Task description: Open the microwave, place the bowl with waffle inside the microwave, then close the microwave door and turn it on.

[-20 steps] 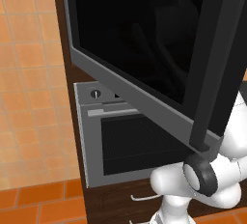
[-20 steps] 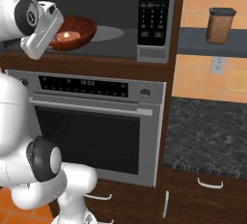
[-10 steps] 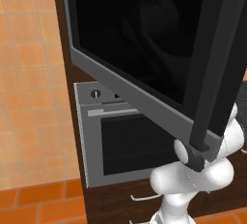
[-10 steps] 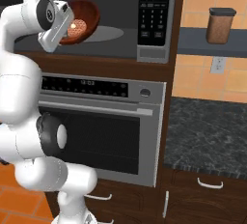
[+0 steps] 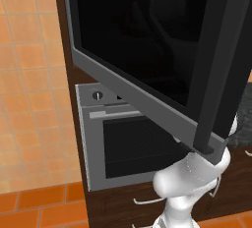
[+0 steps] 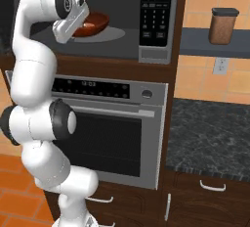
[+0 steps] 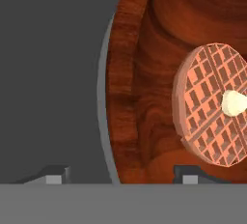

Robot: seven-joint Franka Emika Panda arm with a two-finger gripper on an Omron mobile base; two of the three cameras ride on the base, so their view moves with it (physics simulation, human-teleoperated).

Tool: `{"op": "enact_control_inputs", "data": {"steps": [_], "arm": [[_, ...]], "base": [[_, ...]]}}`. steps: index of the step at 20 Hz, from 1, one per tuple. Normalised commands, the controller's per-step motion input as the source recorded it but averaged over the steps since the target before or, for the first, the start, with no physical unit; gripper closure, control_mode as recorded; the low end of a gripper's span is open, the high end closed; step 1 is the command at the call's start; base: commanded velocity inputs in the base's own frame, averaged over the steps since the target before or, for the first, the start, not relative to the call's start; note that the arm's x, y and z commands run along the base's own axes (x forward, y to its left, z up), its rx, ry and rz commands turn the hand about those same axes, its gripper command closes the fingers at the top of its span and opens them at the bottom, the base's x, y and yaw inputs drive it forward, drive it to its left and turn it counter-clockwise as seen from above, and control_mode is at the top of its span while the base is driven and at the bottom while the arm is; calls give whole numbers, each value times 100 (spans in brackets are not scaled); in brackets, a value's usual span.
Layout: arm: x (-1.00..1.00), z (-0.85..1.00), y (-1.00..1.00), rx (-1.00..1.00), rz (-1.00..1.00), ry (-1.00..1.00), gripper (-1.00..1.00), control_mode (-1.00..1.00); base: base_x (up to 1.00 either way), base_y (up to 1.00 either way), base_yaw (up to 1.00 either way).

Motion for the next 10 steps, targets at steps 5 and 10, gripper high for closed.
{"op": "enact_control_inputs", "data": {"steps": [5,10], "arm": [[-98,0,-82,27,0,-14,-100,-100],[-100,-14,-83,26,2,-24,-100,-100]], "base": [[0,0,0],[0,0,0]]}}
